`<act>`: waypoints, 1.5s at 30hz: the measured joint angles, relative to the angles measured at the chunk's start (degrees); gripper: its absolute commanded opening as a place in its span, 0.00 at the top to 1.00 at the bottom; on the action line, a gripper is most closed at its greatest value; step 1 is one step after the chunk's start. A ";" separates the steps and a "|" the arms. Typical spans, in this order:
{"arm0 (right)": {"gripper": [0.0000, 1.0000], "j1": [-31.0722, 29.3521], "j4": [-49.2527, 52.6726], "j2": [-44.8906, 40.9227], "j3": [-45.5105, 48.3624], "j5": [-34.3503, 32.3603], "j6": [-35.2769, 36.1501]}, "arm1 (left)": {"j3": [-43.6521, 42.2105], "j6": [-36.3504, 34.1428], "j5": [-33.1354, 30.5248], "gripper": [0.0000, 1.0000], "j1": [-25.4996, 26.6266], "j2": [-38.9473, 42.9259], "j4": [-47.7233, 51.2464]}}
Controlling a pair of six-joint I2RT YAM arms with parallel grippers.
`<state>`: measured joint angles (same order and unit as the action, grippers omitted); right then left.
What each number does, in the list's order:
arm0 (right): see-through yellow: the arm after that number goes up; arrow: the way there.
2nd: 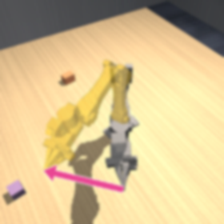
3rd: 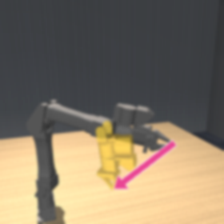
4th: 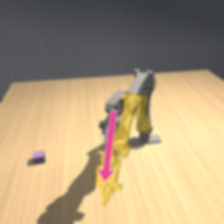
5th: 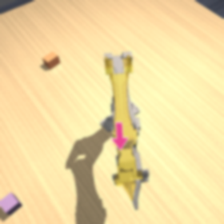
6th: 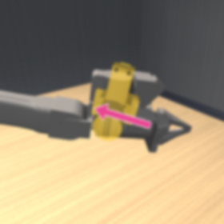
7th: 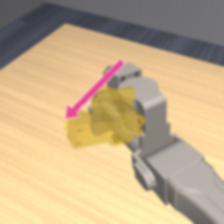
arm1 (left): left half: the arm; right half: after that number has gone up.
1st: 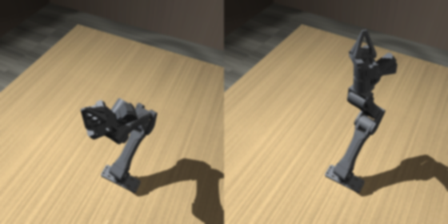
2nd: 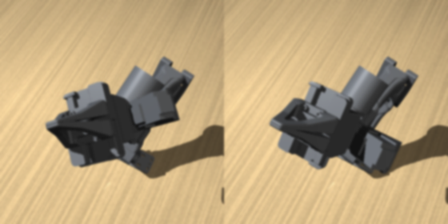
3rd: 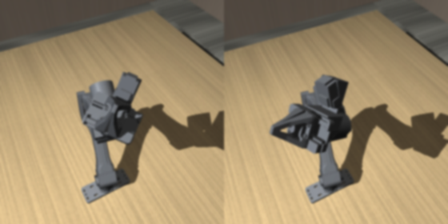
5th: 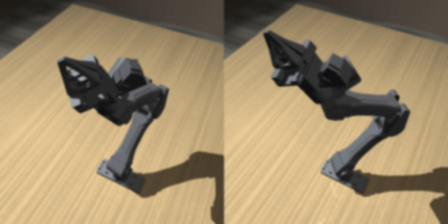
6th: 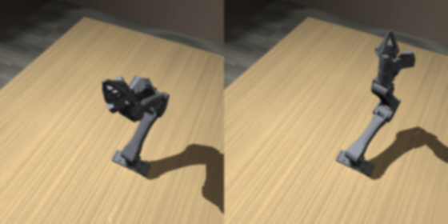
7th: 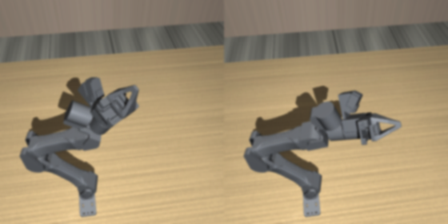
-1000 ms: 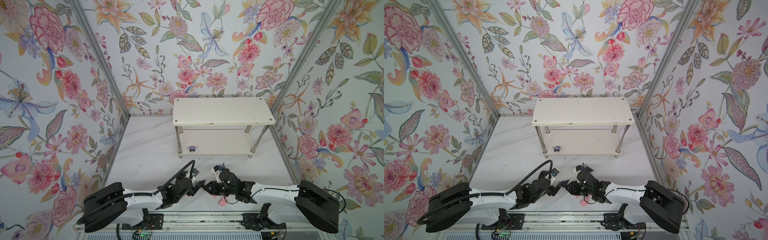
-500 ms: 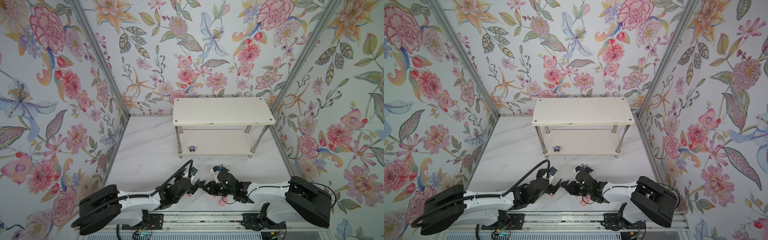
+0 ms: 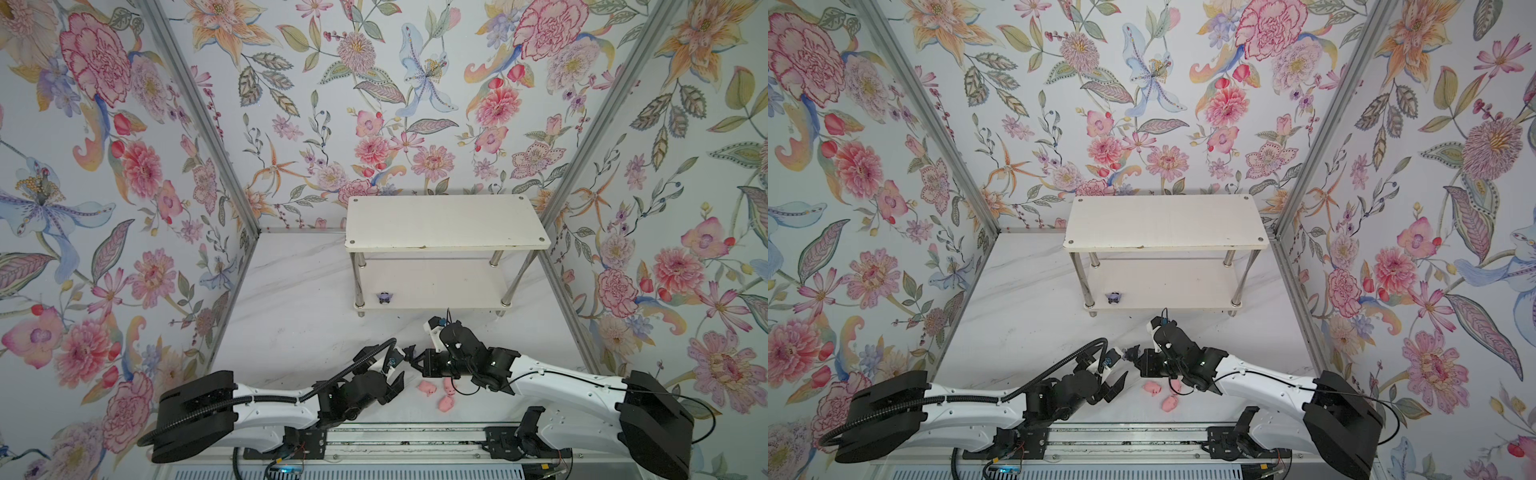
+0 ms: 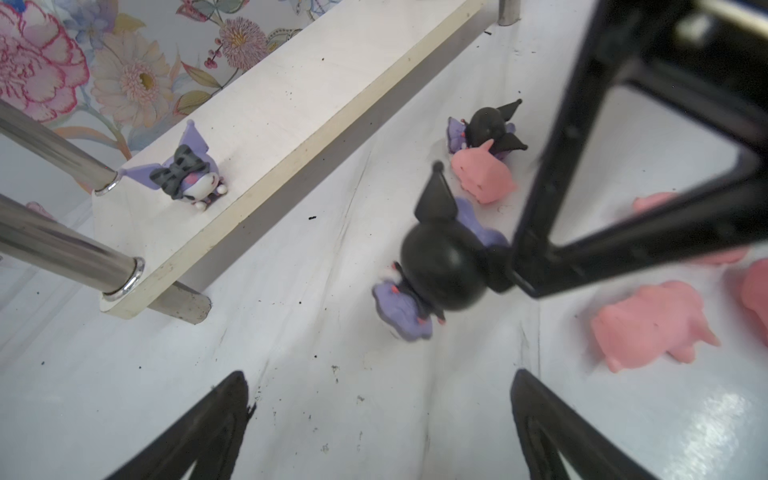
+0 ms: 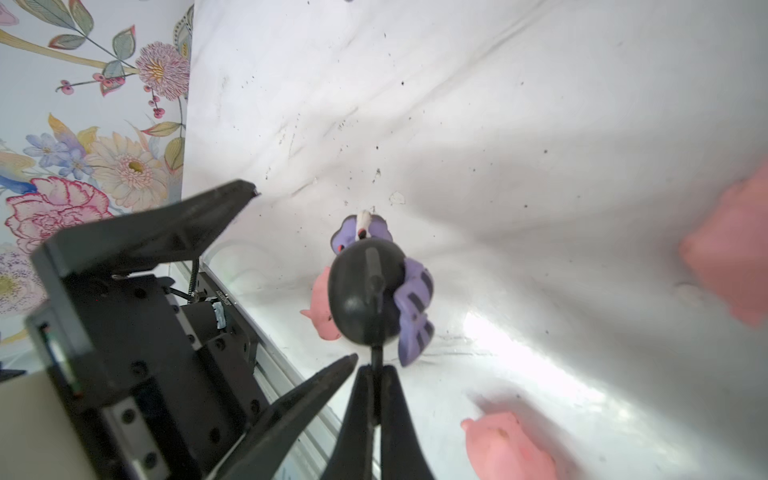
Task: Place and organize the plastic toys onto the shelf
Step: 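Lift the black figurine with the right gripper while the left arm draws back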
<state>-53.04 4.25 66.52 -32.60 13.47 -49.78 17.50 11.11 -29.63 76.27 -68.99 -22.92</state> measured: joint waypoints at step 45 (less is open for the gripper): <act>1.00 -7.78 23.45 -12.00 -3.76 1.95 -3.30 | 4.42 -33.70 -11.19 0.50 13.81 -19.37 -24.41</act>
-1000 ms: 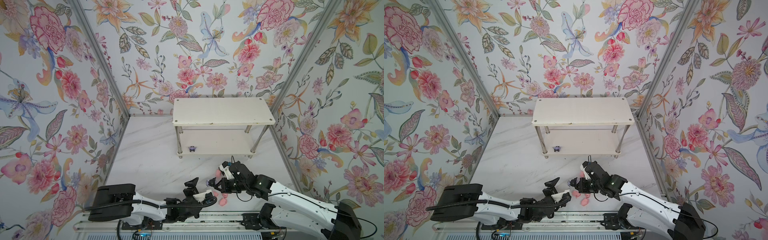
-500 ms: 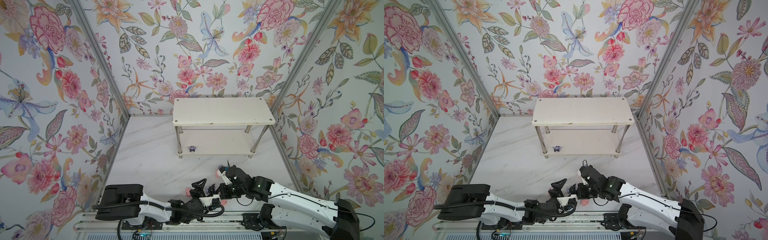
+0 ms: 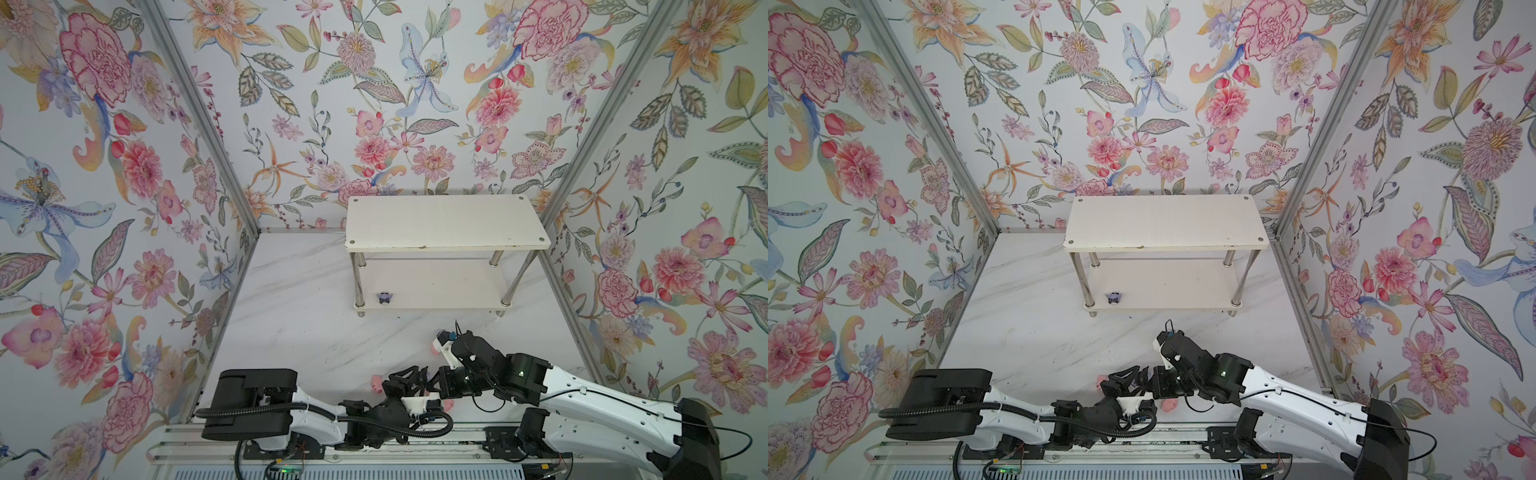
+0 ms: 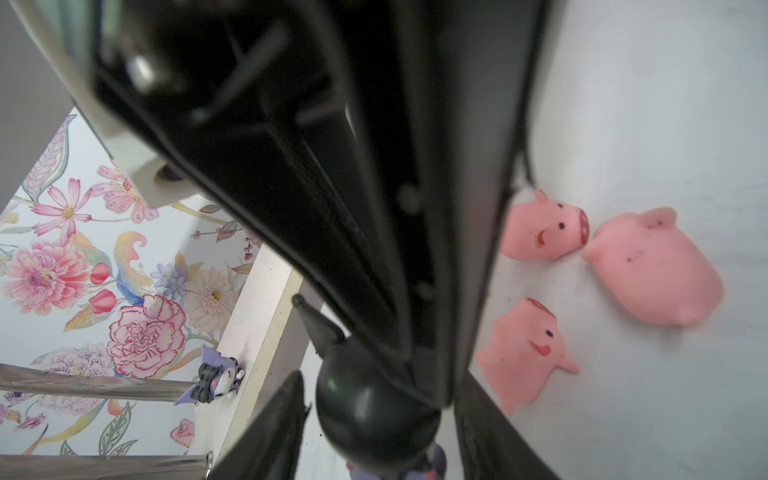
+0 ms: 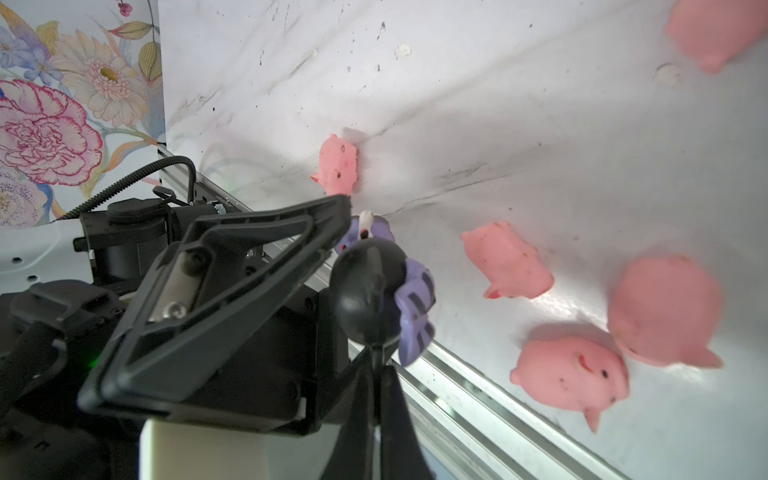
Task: Place and organize the plastic toys onto the shelf
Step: 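Lift the black figurine with the right gripper while the left arm draws back, then raise the black figurine with the right gripper while the left gripper withdraws toward the robot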
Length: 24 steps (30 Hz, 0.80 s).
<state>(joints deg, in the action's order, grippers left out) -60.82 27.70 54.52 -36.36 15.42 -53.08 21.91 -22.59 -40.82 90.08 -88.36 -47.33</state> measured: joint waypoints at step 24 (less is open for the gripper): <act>1.00 -0.50 -0.11 -4.55 0.26 -1.92 -3.06 | -0.17 -3.17 -1.77 0.47 -0.13 -5.46 -10.95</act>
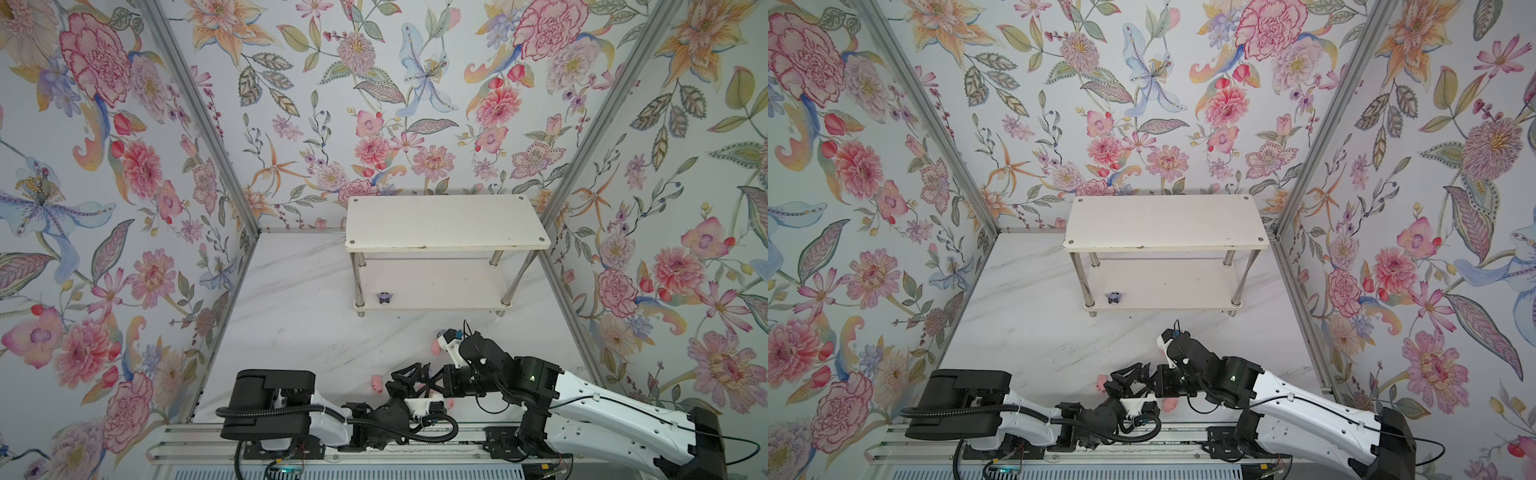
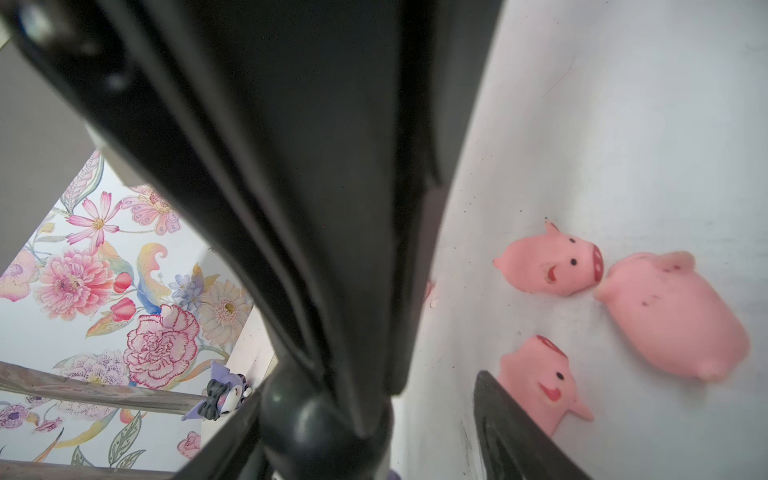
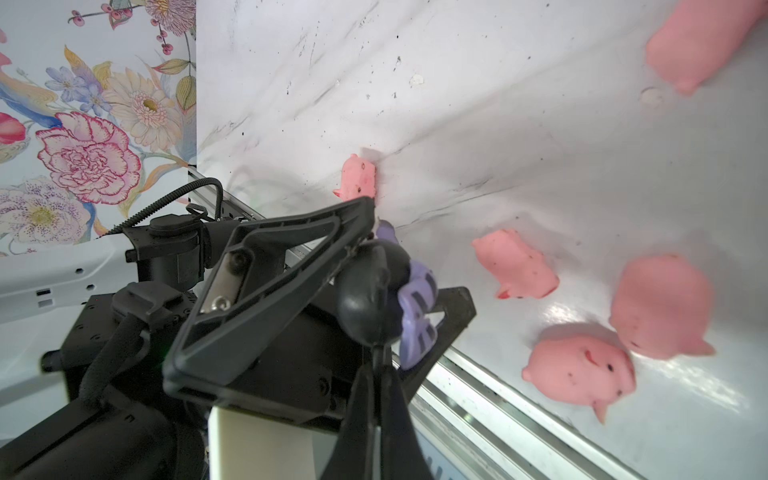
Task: Place and organize the plastic toys onto the shelf
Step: 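Raise the black figurine with the right gripper while the left gripper withdraws toward the robot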
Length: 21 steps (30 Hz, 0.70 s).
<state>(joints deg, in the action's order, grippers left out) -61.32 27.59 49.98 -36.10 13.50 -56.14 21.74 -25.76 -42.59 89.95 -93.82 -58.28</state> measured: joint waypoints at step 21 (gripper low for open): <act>0.42 1.95 -4.02 -2.62 0.55 -0.17 0.09 | -3.26 7.23 9.25 1.00 -3.50 9.01 6.08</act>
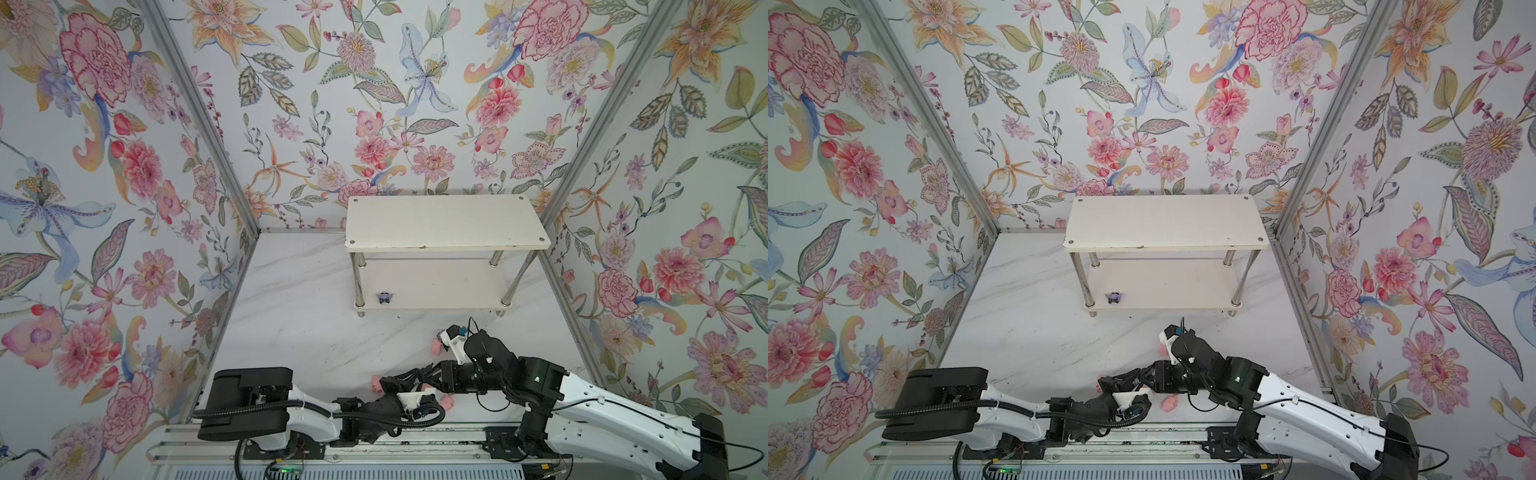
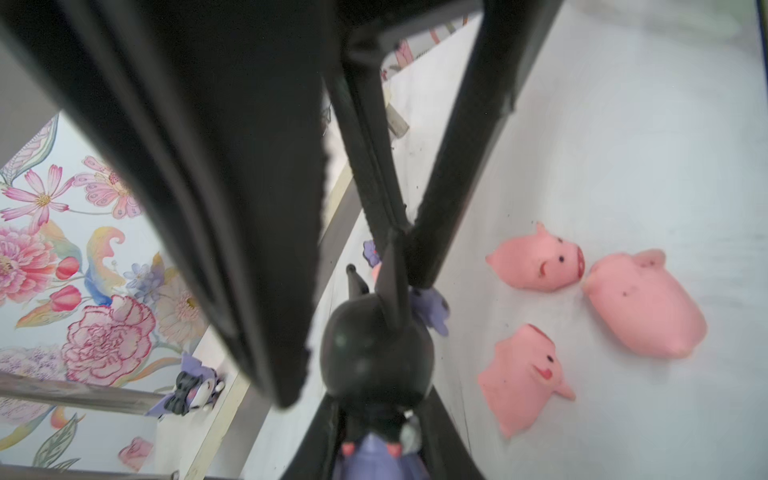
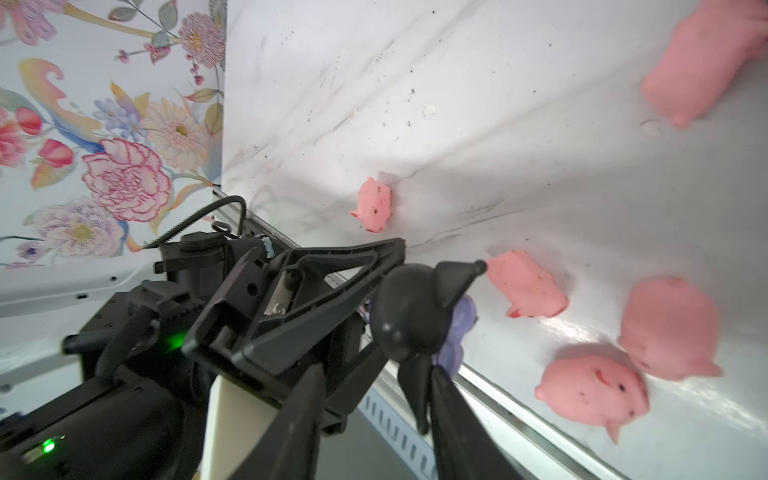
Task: Place and organize the plastic toys onto the shelf
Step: 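Raise the black figurine with the right gripper while the left gripper withdraws toward the robot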
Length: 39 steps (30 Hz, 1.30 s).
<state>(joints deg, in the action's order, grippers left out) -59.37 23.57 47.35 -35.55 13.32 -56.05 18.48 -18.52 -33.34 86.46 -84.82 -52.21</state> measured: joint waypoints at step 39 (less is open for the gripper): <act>0.58 -5.92 -13.03 -0.42 -0.87 -4.44 16.22 | -9.97 22.82 40.96 1.00 -16.61 22.14 -6.64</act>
<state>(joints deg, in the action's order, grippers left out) -65.30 10.55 46.94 -36.42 8.88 -39.83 8.51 4.29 7.62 69.84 -62.67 -58.85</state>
